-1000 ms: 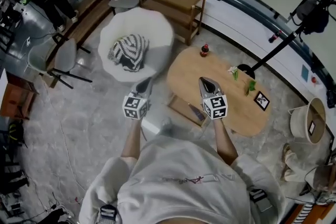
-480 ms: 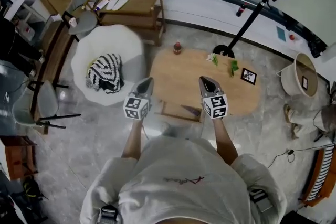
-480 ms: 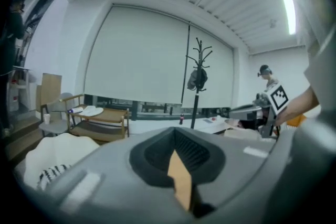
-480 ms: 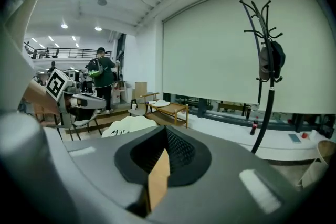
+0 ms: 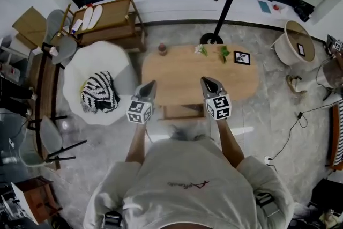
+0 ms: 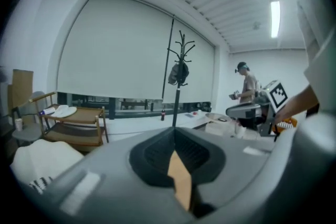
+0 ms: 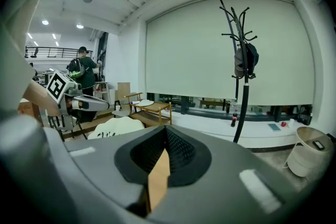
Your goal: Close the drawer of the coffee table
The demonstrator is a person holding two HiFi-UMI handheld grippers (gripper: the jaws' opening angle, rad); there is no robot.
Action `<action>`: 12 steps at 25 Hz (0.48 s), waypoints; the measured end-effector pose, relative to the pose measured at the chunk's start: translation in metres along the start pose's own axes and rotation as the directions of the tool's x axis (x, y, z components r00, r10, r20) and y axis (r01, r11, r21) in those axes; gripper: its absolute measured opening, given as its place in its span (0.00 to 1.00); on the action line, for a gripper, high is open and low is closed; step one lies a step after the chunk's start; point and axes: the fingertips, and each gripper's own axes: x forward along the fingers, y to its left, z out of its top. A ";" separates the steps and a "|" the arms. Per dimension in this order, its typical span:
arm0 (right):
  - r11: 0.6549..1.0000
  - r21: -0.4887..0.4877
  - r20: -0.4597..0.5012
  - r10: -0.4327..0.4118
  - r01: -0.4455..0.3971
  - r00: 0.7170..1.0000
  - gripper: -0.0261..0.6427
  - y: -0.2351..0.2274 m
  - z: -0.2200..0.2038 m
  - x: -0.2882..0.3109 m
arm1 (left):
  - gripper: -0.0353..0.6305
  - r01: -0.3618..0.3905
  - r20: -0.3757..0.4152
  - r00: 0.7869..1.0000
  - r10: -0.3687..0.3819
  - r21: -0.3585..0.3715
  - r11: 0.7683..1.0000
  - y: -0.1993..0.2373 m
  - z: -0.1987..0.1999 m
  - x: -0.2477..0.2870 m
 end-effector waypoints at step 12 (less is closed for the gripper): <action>0.999 0.050 -0.020 -0.015 0.016 1.000 0.05 -0.023 -0.043 -0.050 | 0.05 0.056 -0.074 0.996 -0.055 0.007 0.998 -0.061 -0.029 0.019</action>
